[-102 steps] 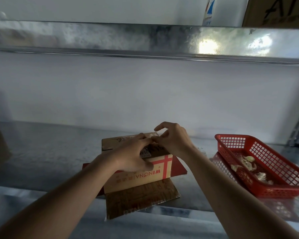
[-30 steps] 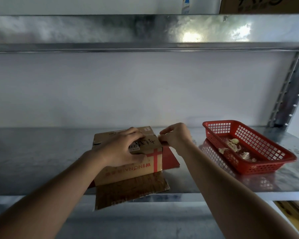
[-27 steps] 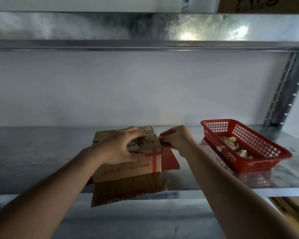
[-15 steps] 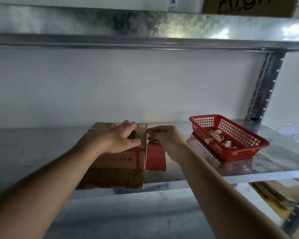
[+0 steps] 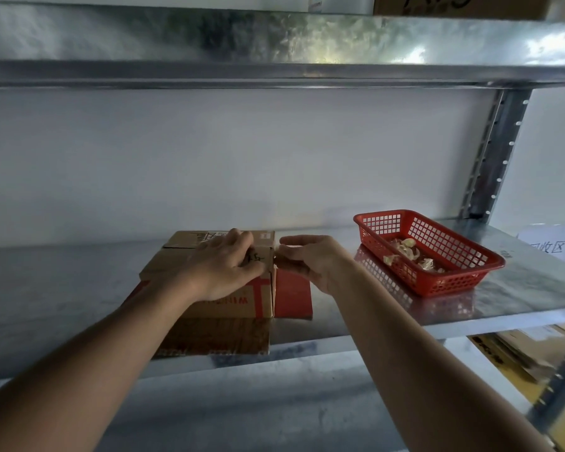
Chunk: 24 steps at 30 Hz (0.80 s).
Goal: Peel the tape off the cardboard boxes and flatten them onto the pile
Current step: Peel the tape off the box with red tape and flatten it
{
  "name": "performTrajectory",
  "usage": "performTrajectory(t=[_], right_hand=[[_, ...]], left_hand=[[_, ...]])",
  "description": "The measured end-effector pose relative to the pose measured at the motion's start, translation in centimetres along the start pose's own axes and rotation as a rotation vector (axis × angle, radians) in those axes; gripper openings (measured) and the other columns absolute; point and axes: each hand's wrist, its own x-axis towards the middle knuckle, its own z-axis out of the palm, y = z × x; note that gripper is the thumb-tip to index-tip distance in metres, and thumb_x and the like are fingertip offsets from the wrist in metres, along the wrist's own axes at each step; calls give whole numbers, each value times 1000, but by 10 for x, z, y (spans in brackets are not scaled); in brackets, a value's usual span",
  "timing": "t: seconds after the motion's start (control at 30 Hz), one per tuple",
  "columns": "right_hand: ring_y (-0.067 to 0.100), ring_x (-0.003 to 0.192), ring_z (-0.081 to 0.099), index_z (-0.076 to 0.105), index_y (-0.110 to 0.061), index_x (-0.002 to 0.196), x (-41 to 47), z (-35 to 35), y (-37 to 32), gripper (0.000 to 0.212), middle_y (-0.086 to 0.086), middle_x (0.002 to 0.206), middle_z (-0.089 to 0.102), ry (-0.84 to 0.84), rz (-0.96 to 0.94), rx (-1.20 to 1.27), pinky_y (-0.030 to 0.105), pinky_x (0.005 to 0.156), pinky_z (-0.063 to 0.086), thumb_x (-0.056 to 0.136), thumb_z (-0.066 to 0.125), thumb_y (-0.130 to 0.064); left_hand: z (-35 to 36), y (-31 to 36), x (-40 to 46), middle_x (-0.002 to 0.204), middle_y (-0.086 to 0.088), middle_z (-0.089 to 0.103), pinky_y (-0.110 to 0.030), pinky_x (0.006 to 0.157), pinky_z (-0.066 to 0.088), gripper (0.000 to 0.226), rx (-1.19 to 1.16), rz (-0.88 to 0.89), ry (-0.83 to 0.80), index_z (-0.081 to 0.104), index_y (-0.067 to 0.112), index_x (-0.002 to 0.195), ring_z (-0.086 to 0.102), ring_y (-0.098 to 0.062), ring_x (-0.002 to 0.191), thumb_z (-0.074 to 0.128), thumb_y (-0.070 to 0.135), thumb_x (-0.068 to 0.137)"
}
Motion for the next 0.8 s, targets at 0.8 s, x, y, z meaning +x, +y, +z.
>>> performTrajectory(t=[0.8], right_hand=[[18,88,73,79,-16,108,3,-4,21,30,0,95,78,437,-348,-514,39,76,64,94,60,3]], left_hand=[[16,29,26,157,6,27,-61,113,37,100,107,25,62,20,43,159,35,-33,145,2,98,77]])
